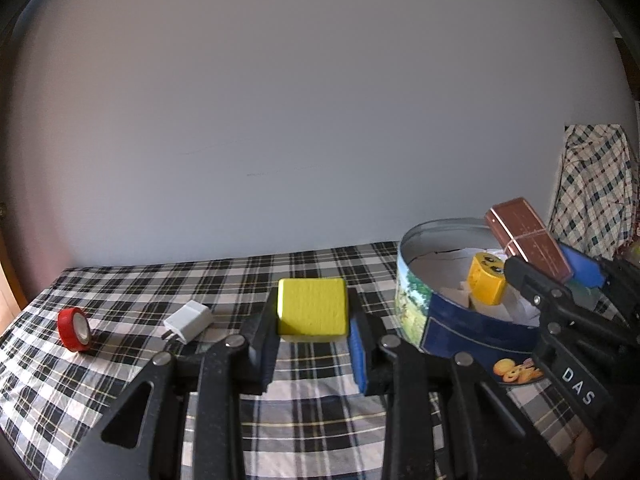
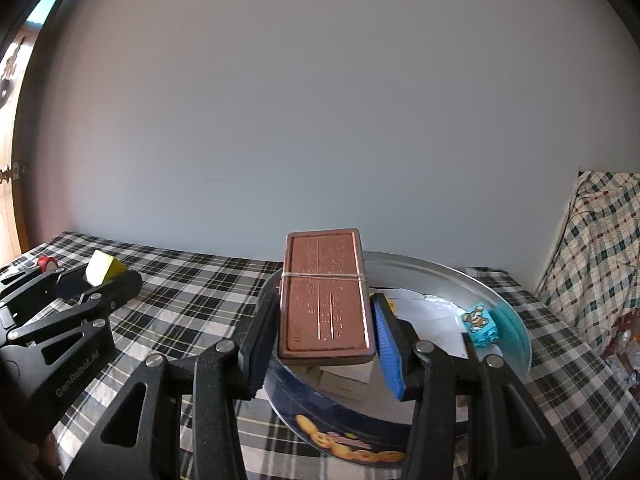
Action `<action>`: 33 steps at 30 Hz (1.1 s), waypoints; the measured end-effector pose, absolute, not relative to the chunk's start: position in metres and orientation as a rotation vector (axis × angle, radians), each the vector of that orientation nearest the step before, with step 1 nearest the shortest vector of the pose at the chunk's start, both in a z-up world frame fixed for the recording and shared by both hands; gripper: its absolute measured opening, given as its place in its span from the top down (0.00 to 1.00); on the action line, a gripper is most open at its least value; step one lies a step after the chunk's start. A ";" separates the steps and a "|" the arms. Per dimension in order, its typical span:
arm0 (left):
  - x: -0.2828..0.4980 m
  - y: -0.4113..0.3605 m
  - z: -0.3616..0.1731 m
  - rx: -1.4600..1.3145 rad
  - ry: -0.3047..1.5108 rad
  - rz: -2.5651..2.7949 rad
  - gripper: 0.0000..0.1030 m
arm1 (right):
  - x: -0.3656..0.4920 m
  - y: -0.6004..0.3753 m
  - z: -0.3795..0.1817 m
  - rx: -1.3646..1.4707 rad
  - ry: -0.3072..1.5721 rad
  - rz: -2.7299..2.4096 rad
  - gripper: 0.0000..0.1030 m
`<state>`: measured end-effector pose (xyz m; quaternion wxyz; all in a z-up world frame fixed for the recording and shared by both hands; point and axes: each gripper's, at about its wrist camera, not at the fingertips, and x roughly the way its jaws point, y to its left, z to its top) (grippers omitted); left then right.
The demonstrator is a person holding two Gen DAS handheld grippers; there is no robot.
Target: Organize rigid objects
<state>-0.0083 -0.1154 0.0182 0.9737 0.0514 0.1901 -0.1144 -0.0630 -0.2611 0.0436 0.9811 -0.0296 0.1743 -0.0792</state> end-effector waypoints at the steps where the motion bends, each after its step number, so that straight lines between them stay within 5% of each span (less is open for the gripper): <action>1: -0.009 -0.118 0.018 0.106 0.383 -0.235 0.73 | -0.064 -0.263 0.044 -0.061 0.349 -0.162 0.53; 33: -0.012 -0.191 0.016 0.118 0.357 -0.347 0.73 | -0.080 -0.347 0.047 -0.061 0.315 -0.309 0.53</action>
